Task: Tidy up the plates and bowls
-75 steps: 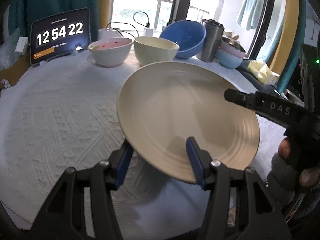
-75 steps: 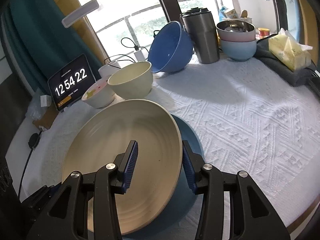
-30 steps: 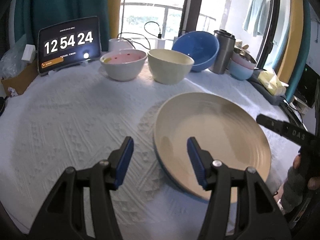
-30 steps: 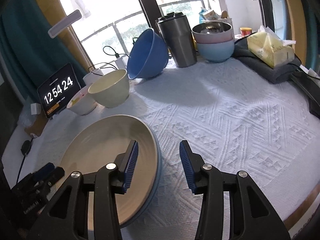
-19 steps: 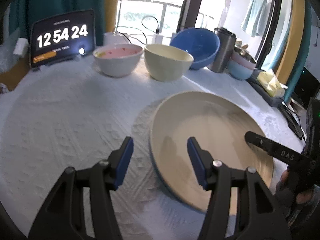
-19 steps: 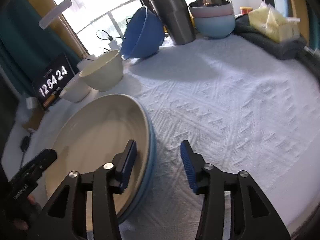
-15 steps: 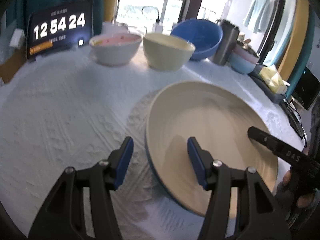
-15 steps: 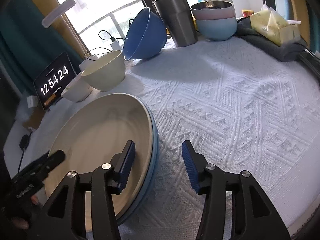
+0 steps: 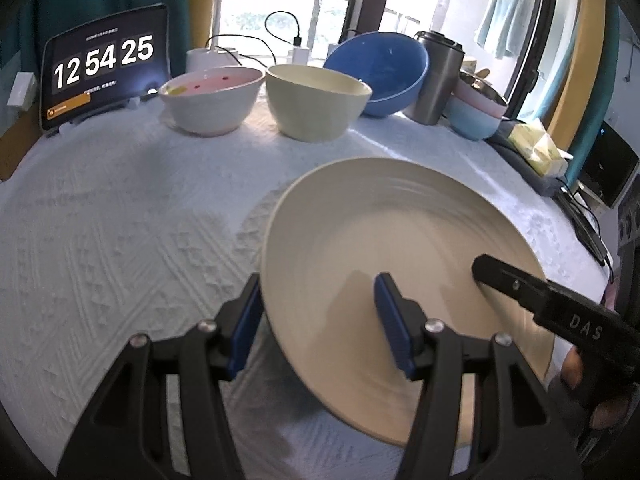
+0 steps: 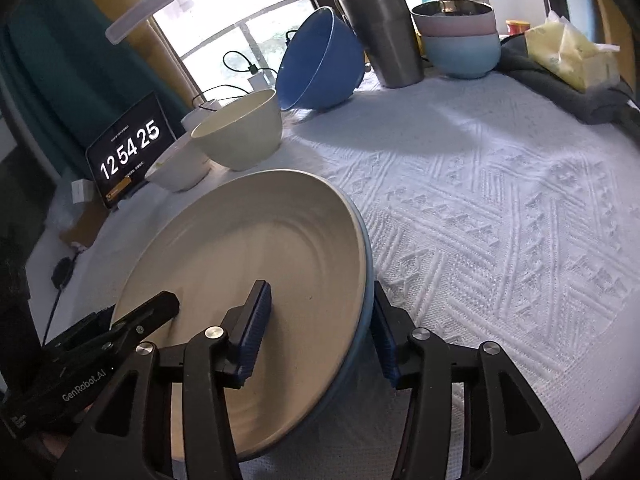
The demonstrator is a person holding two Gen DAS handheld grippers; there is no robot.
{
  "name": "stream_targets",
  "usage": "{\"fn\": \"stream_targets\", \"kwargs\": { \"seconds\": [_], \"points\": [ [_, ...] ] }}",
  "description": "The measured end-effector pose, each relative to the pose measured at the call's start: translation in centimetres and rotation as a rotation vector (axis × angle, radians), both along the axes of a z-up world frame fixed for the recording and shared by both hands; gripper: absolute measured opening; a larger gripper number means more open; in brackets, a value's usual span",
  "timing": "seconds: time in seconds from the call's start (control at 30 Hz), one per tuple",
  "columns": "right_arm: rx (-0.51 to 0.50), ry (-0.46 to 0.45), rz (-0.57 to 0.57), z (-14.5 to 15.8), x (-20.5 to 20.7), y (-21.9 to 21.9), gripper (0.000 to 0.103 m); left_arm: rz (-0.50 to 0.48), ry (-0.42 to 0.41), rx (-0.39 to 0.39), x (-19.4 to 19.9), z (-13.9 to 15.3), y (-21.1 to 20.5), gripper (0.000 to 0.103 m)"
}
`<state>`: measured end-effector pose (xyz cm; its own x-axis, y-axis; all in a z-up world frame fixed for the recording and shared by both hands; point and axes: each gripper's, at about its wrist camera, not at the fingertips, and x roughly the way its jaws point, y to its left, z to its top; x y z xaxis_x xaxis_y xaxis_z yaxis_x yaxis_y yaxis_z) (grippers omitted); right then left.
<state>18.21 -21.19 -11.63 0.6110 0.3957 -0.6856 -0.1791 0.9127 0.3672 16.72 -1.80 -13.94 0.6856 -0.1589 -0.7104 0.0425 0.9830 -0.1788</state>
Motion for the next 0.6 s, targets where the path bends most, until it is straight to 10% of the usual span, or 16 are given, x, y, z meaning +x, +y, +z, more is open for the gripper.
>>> {"fn": "stream_targets", "kwargs": {
  "seconds": [0.6],
  "points": [
    [-0.053, -0.021, 0.038, 1.3, 1.6, 3.8, 0.049, 0.092, 0.027, -0.078, -0.3, 0.0, 4.4, 0.057]
  ]
}}
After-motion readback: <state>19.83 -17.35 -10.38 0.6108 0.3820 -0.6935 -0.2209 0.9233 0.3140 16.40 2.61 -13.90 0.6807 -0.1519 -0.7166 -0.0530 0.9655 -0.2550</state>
